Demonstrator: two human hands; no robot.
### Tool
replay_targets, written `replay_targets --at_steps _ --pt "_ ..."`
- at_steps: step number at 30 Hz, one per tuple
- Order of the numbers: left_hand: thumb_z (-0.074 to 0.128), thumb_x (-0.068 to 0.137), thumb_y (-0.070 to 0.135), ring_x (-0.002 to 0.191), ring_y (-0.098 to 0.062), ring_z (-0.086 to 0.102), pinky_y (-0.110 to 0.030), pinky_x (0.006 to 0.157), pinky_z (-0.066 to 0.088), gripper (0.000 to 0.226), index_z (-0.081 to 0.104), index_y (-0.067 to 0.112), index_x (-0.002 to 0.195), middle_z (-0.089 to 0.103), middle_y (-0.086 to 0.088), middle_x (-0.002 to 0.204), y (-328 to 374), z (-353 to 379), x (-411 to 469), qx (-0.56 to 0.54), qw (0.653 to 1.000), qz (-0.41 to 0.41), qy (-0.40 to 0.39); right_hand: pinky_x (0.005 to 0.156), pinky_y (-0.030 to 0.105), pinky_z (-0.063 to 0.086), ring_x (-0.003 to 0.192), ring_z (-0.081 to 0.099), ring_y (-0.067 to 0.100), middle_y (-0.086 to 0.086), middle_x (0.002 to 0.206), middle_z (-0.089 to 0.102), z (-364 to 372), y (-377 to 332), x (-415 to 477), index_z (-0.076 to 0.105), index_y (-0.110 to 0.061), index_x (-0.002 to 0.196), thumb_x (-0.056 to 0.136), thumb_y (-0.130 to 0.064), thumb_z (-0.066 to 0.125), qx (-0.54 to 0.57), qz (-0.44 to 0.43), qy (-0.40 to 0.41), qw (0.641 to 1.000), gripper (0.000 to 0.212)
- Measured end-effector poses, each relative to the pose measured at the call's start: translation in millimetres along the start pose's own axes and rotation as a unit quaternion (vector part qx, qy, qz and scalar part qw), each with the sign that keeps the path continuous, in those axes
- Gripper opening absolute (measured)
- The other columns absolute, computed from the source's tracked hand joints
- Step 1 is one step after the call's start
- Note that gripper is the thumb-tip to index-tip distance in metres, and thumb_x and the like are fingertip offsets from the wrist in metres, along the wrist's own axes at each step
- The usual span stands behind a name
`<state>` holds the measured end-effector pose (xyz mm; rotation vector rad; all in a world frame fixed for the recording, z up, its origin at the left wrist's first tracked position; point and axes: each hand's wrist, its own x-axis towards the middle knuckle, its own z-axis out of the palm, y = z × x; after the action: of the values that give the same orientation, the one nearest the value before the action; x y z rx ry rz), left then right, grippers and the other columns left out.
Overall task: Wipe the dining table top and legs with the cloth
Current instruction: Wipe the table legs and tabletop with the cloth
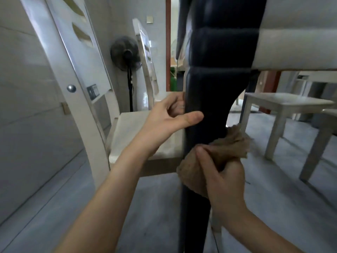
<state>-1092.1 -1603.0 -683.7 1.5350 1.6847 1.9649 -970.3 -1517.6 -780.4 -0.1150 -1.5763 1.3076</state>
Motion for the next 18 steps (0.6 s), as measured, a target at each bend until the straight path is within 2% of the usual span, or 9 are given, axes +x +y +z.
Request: replay_targets --at_steps 3,6,7,9,11,13,15,16,18 --pt "0.073 0.075 0.017 0.108 -0.014 0.065 -0.021 0.087 0.051 0.055 0.054 0.004 0.125 0.069 -0.003 0.115 2.6 2.7 -1.6 0.004 1.0 0.002 0.007 0.08 0.01 0.045 0.086 0.064 0.0 -0.018 0.085 0.066 9.6 -4.8 11.6 0.064 -0.028 0.088 0.086 -0.048 0.062 -0.048 -0.069 0.013 0.996 0.02" --pt "0.074 0.074 0.022 0.108 -0.013 0.066 -0.021 0.088 0.051 0.054 0.056 0.009 0.123 0.07 -0.001 0.114 6.2 5.1 -3.8 0.014 1.0 -0.006 0.014 0.079 0.009 0.047 0.087 0.065 0.003 -0.001 0.092 0.068 0.9 27.3 -16.6 0.067 -0.006 0.1 0.086 -0.061 0.054 -0.056 -0.054 -0.007 0.997 0.059" --pt "0.074 0.074 0.022 0.107 -0.012 0.066 -0.021 0.087 0.051 0.053 0.057 0.01 0.123 0.07 0.0 0.113 7.6 5.6 -4.4 0.018 1.0 -0.008 0.016 0.075 0.01 0.05 0.084 0.066 0.004 0.005 0.09 0.069 -3.8 45.5 -27.1 0.065 0.001 0.104 0.088 -0.055 0.058 -0.041 -0.008 -0.008 0.999 0.059" --pt "0.073 0.074 0.024 0.106 -0.009 0.065 -0.02 0.087 0.051 0.052 0.057 0.013 0.122 0.07 0.003 0.113 9.4 6.7 -4.8 0.03 0.999 -0.009 0.02 0.064 0.013 0.053 0.069 0.067 -0.002 -0.008 0.071 0.072 -19.1 88.1 -45.4 0.064 0.01 0.103 0.09 -0.003 0.064 -0.018 0.094 -0.073 0.993 0.019" --pt "0.072 0.074 0.028 0.106 -0.008 0.065 -0.02 0.09 0.051 0.054 0.056 0.014 0.124 0.07 0.003 0.113 10.3 7.9 -5.5 0.041 0.999 -0.011 0.026 0.079 0.033 0.058 0.083 0.067 -0.003 -0.022 0.078 0.071 -25.0 114.4 -59.4 0.071 -0.02 0.11 0.078 0.02 0.065 0.03 0.15 -0.139 0.978 0.051" --pt "0.074 0.07 0.038 0.107 -0.015 0.064 -0.026 0.094 0.052 0.058 0.058 0.016 0.122 0.068 -0.008 0.113 9.8 11.2 -6.0 0.049 0.998 -0.014 0.036 0.086 0.033 0.057 0.104 0.065 0.01 -0.022 0.101 0.069 -23.6 108.1 -59.7 0.06 -0.032 0.118 0.083 0.011 0.066 -0.018 0.151 -0.115 0.982 0.056" --pt "0.072 0.071 0.04 0.105 -0.021 0.064 -0.032 0.097 0.051 0.057 0.057 0.015 0.12 0.067 -0.012 0.107 8.8 15.8 -6.3 0.052 0.998 -0.016 0.041 0.073 0.009 0.052 0.093 0.066 -0.003 -0.02 0.09 0.07 -18.7 79.4 -54.8 0.057 -0.01 0.118 0.09 -0.004 0.061 -0.026 0.111 -0.1 0.988 0.029" --pt "0.07 0.074 0.037 0.101 -0.017 0.065 -0.03 0.097 0.052 0.055 0.055 0.013 0.121 0.069 -0.002 0.099 8.2 18.0 -6.2 0.043 0.998 -0.017 0.044 0.069 0.005 0.048 0.086 0.065 -0.006 -0.014 0.088 0.069 -12.8 53.9 -41.6 0.057 -0.003 0.114 0.092 -0.022 0.062 0.004 0.083 -0.048 0.995 0.03" --pt "0.064 0.075 0.037 0.097 -0.005 0.066 -0.021 0.089 0.053 0.053 0.052 0.014 0.122 0.068 0.015 0.097 7.9 22.9 -5.5 0.026 0.998 -0.021 0.051 0.071 0.011 0.048 0.083 0.066 0.002 -0.012 0.083 0.067 -3.6 13.2 -14.2 0.062 -0.011 0.099 0.087 -0.05 0.057 -0.014 -0.013 -0.028 0.999 0.041"
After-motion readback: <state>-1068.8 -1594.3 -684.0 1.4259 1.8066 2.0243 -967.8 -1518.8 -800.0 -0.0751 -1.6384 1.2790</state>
